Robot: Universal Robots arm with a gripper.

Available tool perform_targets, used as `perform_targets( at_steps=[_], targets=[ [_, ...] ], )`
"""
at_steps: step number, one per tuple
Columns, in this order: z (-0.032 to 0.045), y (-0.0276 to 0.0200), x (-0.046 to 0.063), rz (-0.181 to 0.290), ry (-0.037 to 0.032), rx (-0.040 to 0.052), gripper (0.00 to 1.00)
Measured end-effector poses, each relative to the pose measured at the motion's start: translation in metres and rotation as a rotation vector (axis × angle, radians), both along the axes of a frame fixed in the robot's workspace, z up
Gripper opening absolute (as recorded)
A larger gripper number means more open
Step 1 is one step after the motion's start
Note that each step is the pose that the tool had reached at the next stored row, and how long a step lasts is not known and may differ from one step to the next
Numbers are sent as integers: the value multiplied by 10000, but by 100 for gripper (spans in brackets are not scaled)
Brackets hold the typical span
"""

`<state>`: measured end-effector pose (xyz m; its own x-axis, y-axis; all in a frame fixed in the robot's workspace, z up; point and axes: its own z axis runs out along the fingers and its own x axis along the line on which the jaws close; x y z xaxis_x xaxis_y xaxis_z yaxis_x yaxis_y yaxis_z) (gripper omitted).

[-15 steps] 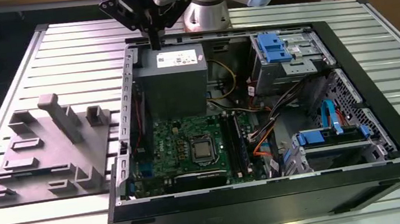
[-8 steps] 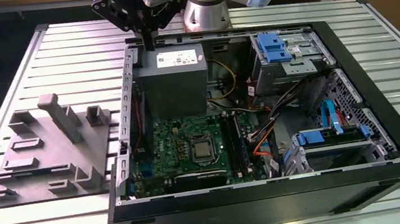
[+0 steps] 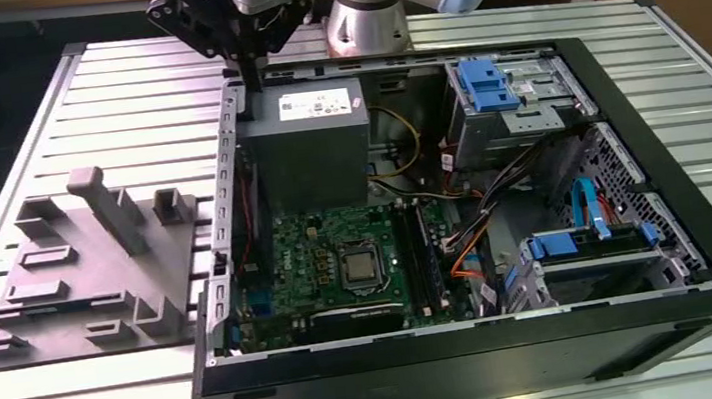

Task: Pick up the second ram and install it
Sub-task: 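Reach for the second ram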

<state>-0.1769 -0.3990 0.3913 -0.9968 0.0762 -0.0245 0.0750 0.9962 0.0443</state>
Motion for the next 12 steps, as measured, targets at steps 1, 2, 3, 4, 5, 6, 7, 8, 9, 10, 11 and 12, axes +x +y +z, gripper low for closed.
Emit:
perform_targets(
  at_steps=[1,2,3,4,5,6,7,8,9,10,11,12],
  targets=[
    [0,0,-16,0,1,0,10],
    [-1,0,-35,0,0,1,10],
    [-1,0,-56,0,0,0,10],
    [-1,0,-75,-1,-1,0,10],
    [-1,-1,-93,-2,0,0,10],
    [-1,-1,-111,-1,0,1,10],
    [-2,-1,-131,-1,0,1,10],
    [-2,-2,-150,-1,0,1,10],
    [-3,-2,-171,0,0,1,10],
    [-3,-2,-192,0,0,0,10],
    [-4,-3,-217,0,0,1,10],
    [-5,-3,-245,0,-1,1,10]
  ],
)
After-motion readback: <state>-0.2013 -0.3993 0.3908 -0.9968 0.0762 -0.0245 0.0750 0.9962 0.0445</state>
